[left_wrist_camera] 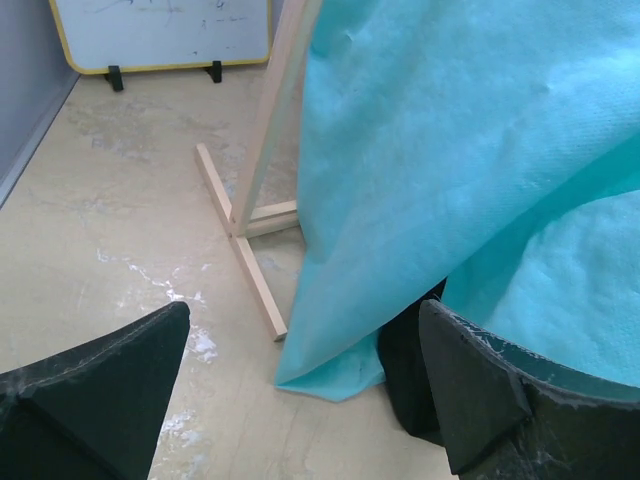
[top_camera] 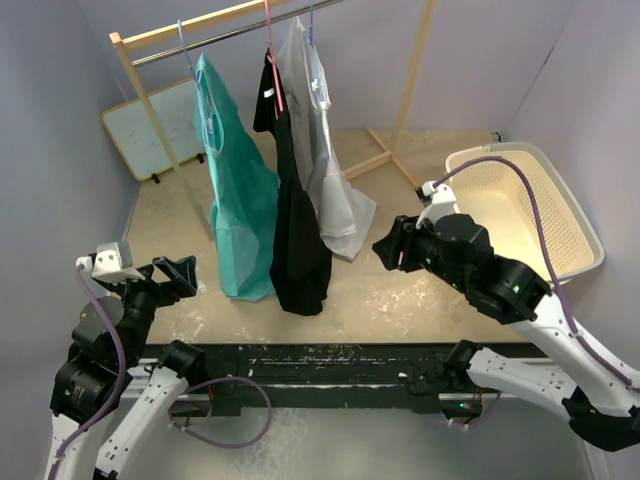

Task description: Remove the t-shirt from the hanger

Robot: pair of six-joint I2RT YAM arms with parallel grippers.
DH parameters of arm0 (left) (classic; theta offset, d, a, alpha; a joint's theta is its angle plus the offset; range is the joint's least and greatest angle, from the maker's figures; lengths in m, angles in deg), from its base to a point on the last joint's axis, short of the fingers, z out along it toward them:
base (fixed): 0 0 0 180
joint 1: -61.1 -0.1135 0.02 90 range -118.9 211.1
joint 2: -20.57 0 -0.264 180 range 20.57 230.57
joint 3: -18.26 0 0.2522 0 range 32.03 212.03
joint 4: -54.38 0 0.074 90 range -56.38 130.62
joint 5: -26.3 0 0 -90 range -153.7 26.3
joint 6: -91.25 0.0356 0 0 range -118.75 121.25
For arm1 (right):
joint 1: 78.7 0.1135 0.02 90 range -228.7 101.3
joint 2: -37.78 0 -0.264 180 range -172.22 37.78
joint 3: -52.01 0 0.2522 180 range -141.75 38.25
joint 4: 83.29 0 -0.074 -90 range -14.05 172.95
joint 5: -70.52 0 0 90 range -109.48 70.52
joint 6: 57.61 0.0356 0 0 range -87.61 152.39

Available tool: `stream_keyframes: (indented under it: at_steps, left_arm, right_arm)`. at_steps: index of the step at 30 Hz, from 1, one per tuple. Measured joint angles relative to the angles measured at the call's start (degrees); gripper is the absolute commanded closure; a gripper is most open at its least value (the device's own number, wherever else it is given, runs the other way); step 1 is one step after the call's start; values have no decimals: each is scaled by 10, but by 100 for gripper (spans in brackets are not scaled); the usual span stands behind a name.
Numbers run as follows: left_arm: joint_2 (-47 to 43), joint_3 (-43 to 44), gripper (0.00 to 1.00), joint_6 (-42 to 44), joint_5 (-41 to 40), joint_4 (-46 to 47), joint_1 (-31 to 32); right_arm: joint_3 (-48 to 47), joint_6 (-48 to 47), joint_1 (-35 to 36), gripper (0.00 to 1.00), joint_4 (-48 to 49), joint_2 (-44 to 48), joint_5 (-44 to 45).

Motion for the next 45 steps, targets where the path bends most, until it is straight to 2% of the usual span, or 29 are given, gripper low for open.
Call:
stream_keyframes:
  at_steps: [7, 14, 17, 19, 22, 25, 28, 34, 40, 45]
  left_arm:
    - [3, 0, 1, -8, -5, -8, 0]
    - [3, 0, 1, -8, -7, -9, 0]
    - [3, 0, 1, -8, -7, -9, 0]
    - [3, 0, 1, -8, -7, -9, 0]
    - [3, 0, 1, -8, -7, -9, 0]
    - [3, 0, 1, -8, -7, -9, 0]
    - [3, 0, 1, -8, -7, -9, 0]
    - [1, 0, 1, -8, -7, -9, 0]
    - [-1, 0, 1, -8, -7, -9, 0]
    - [-2, 0, 1, -8, -9, -9, 0]
  right_arm:
    - [-123, -29, 0, 40, -10, -103, 2]
    - [-278, -66, 0, 41, -39, -169, 36]
    - [-404, -92, -3, 44, -70, -234, 65]
    - [-541, -116, -23, 47, -101, -313, 66]
    - [-730, -142, -73, 50, -129, -429, 44]
    - [-849, -165, -112, 52, -155, -518, 9]
    - [-860, -178, -123, 54, -157, -554, -37]
    - [-797, -184, -118, 55, -129, -562, -121]
    - [-801, -184, -118, 57, -99, -566, -144]
    - [-840, -184, -118, 59, -81, -595, -150]
